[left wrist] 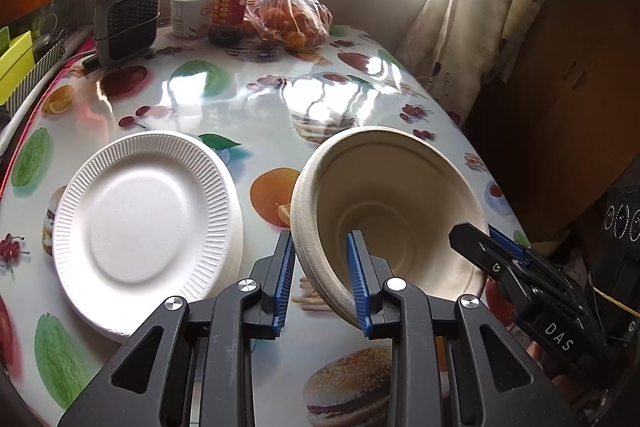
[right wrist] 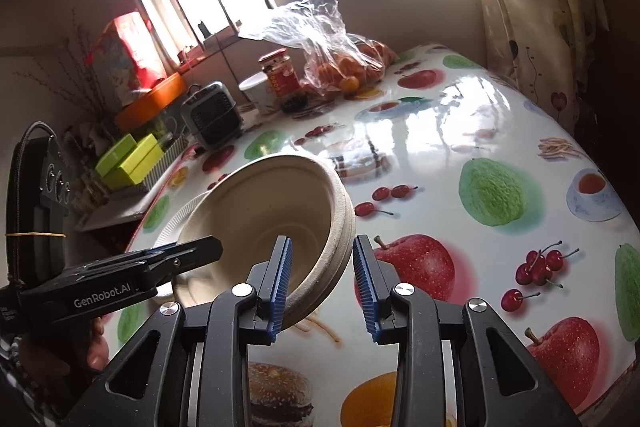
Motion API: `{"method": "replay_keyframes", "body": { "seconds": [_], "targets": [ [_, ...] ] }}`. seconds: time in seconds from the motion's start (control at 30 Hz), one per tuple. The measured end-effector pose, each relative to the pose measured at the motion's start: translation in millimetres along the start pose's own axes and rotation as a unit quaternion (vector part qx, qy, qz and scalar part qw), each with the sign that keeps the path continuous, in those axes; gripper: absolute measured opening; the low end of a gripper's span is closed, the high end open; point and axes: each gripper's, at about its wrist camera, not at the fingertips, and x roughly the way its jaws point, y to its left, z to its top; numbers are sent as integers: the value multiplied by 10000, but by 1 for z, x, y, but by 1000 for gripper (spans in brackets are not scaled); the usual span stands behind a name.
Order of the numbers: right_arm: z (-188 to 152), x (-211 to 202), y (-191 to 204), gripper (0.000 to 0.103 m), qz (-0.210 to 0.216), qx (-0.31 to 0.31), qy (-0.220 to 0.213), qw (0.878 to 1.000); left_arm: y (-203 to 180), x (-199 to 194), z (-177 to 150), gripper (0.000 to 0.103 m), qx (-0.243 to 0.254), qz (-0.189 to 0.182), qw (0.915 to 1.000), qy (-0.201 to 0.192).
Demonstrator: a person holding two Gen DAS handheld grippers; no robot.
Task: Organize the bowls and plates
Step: 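Carry the bowl stack over the white plate stack with both tools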
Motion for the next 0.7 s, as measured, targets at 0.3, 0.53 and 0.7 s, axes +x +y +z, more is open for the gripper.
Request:
{"method": "replay_keyframes", "body": {
  "seconds": [0.3, 0.53, 0.7],
  "targets": [
    [9, 18, 26, 31, 288, -319, 99, 9990, 29, -15, 1, 28, -296, 249, 9991, -166],
    [13, 34, 46, 31, 464, -505, 214, 9974, 49, -26, 4, 28, -455, 418, 9977, -278],
    [14, 46, 61, 31, 596, -623, 313, 9958, 64, -31, 4, 28, -606, 546, 9961, -320]
  ]
}}
